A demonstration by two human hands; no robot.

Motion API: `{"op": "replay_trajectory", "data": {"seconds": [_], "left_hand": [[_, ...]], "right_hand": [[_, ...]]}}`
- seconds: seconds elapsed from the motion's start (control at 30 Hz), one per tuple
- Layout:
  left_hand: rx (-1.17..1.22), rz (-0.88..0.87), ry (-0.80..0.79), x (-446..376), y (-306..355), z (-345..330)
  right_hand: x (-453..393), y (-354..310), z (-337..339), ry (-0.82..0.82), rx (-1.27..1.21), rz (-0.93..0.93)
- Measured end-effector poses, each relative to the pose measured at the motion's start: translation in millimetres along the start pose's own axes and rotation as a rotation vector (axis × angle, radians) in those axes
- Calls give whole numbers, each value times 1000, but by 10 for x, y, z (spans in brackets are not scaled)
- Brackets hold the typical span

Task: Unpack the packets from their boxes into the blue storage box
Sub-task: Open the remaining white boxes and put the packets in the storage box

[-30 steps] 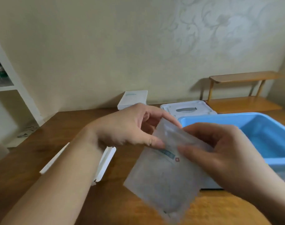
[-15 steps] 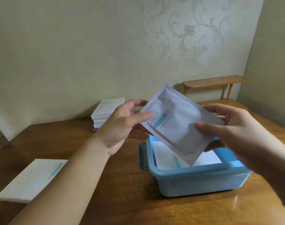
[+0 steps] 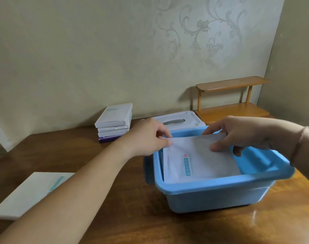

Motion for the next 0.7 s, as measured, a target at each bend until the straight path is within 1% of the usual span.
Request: {"op": "replay_trajectory", "data": {"seconds": [0.13,0.27,0.37,0.43,0.53,0.7], "left_hand": [[-125,-6,-2,1,-3,-12],[-197,-26,5,33,-3,-34],[-281,-12,-5,53,27,-44],[-319,24,-47,71,51,-36],[-385,69,-150,96,100,-24],[-403,68,-337,137,177,-17]], "right_hand": [[-4,-51,-75,17,169,14],[16,-63,-122,88,315,33],[18,-49,-161,54,362,38],[21,-41,-184,36,375,35],[41,-84,-208,4,392,49],[98,-201,-283,-76,374,100]]}}
Point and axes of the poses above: each hand's wrist, its own x-axis away from the middle knuckle, its own z-axis out of the back of the hand, y = z × x, the point moved 2 cm from there along -x, towards the middle knuckle, and after that the axes turned 10 degrees about x, right-handed, at the moved point
